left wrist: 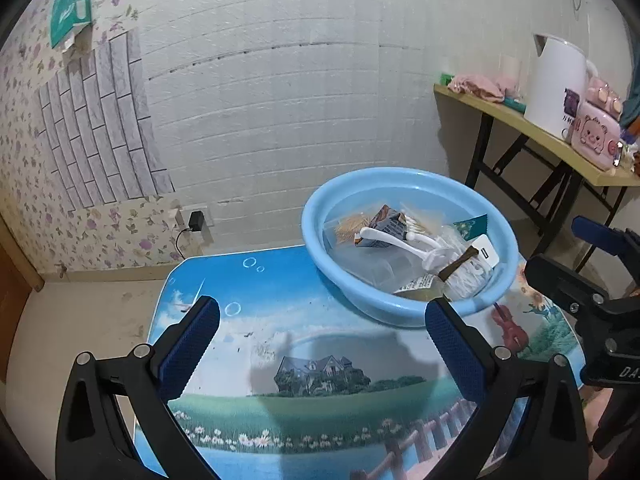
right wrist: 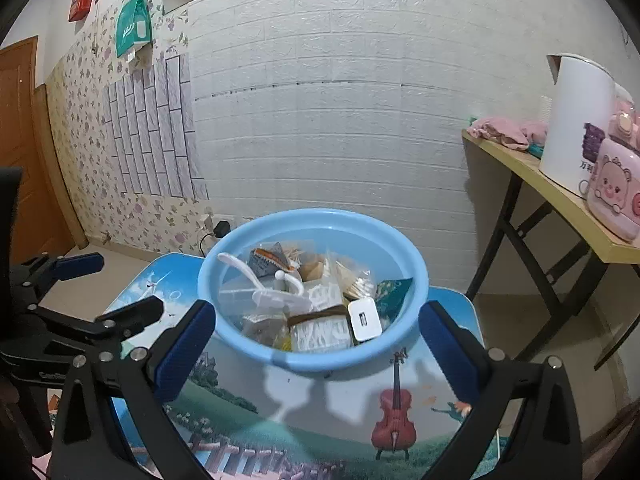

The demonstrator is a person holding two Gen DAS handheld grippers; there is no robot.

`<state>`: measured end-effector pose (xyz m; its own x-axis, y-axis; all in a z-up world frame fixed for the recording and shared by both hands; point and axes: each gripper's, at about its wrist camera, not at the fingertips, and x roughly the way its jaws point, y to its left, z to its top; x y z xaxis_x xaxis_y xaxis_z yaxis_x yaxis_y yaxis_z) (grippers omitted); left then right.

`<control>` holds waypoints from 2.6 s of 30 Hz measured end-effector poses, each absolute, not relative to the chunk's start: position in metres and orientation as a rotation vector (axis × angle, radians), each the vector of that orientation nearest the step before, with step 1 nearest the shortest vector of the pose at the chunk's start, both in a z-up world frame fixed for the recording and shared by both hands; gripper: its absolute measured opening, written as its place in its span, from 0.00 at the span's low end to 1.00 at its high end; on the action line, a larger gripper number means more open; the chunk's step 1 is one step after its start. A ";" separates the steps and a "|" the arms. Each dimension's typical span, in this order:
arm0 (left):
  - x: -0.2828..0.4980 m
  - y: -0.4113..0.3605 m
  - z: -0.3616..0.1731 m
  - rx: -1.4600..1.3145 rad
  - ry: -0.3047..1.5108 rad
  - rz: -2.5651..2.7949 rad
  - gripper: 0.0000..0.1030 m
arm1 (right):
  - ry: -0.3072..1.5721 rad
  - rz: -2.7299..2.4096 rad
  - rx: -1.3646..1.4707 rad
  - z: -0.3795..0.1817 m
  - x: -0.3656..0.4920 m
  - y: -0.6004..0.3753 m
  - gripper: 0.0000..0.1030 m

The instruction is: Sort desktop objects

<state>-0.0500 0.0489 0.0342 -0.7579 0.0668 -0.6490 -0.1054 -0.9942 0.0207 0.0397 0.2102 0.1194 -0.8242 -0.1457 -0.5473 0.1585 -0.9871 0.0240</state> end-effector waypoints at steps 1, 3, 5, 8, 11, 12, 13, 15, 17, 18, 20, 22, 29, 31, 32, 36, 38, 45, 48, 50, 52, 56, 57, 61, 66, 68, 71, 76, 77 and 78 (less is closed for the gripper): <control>-0.047 0.047 0.034 -1.053 0.080 2.868 1.00 | 0.033 -2.855 0.853 0.119 0.043 0.209 1.00; -0.044 0.045 0.032 -1.070 0.070 2.888 1.00 | 0.040 -2.850 0.858 0.118 0.046 0.206 1.00; -0.042 0.045 0.028 -1.073 0.069 2.890 1.00 | 0.052 -2.842 0.856 0.115 0.048 0.204 1.00; -0.038 0.043 0.020 -1.065 0.063 2.895 1.00 | 0.068 -2.837 0.845 0.108 0.049 0.202 1.00; -0.036 0.042 0.011 -1.102 0.066 2.883 1.00 | 0.024 -2.856 0.854 0.099 0.049 0.205 1.00; -0.035 0.043 0.009 -1.110 0.074 2.879 1.00 | 0.004 -2.856 0.863 0.097 0.049 0.206 1.00; -0.034 0.044 0.007 -1.117 0.080 2.879 1.00 | -0.012 -2.854 0.875 0.095 0.048 0.208 1.00; -0.032 0.043 0.005 -1.119 0.076 2.882 1.00 | -0.012 -2.857 0.893 0.091 0.047 0.209 1.00; -0.032 0.041 0.004 -1.116 0.064 2.888 1.00 | -0.006 -2.862 0.898 0.090 0.047 0.208 1.00; -0.032 0.041 0.004 -1.125 0.054 2.885 1.00 | -0.006 -2.862 0.901 0.089 0.047 0.208 1.00; -0.033 0.042 0.003 -1.139 0.037 2.870 1.00 | 0.002 -2.861 0.904 0.090 0.047 0.208 1.00; -0.033 0.043 0.004 -1.134 0.048 2.866 1.00 | 0.012 -2.865 0.898 0.092 0.047 0.208 1.00; -0.029 0.046 0.009 -1.108 0.089 2.871 1.00 | 0.004 -2.874 0.894 0.093 0.047 0.208 1.00; -0.029 0.046 0.009 -1.106 0.093 2.872 1.00 | 0.003 -2.885 0.878 0.096 0.048 0.208 1.00; -0.028 0.046 0.009 -1.108 0.095 2.873 1.00 | 0.002 -2.893 0.856 0.098 0.050 0.207 1.00; -0.028 0.042 0.014 -1.116 0.087 2.884 1.00 | 0.034 -2.899 0.825 0.105 0.052 0.205 1.00; -0.027 0.042 0.018 -1.127 0.106 2.895 1.00 | 0.052 -2.903 0.839 0.107 0.052 0.205 1.00; -0.024 0.045 0.031 -1.078 0.138 2.930 1.00 | 0.072 -2.908 0.837 0.111 0.052 0.204 1.00; -0.025 0.045 0.027 -1.086 0.136 2.929 1.00 | 0.064 -2.903 0.853 0.109 0.051 0.205 1.00; -0.025 0.044 0.026 -1.085 0.119 2.923 1.00 | 0.061 -2.900 0.867 0.108 0.050 0.205 1.00; -0.025 0.043 0.025 -1.082 0.114 2.921 1.00 | 0.062 -2.899 0.870 0.106 0.050 0.205 1.00; -0.024 0.043 0.025 -1.063 0.095 2.910 1.00 | 0.051 -2.891 0.883 0.104 0.050 0.204 1.00; -0.024 0.044 0.025 -1.062 0.097 2.907 1.00 | 0.051 -2.892 0.885 0.104 0.050 0.204 1.00; -0.023 0.045 0.024 -1.047 0.100 2.915 1.00 | 0.051 -2.891 0.887 0.103 0.049 0.204 1.00; -0.022 0.044 0.025 -1.047 0.097 2.914 1.00 | 0.042 -2.890 0.895 0.102 0.049 0.204 1.00; -0.022 0.044 0.025 -1.042 0.100 2.914 1.00 | 0.035 -2.890 0.897 0.101 0.049 0.205 1.00; -0.022 0.044 0.025 -1.044 0.101 2.918 1.00 | 0.036 -2.890 0.903 0.099 0.049 0.206 1.00; -0.021 0.044 0.025 -1.045 0.106 2.919 1.00 | 0.035 -2.895 0.894 0.099 0.050 0.207 1.00; -0.021 0.045 0.025 -1.044 0.109 2.919 1.00 | 0.033 -2.896 0.893 0.098 0.050 0.207 1.00; -0.020 0.045 0.025 -1.042 0.111 2.919 1.00 | 0.033 -2.896 0.893 0.098 0.050 0.207 1.00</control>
<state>-0.0201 0.0449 0.0251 -0.7736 0.0140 -0.6336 -0.0620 -0.9966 0.0536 0.0502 0.2073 0.0978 -0.8209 -0.0994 -0.5624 0.1120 -0.9936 0.0120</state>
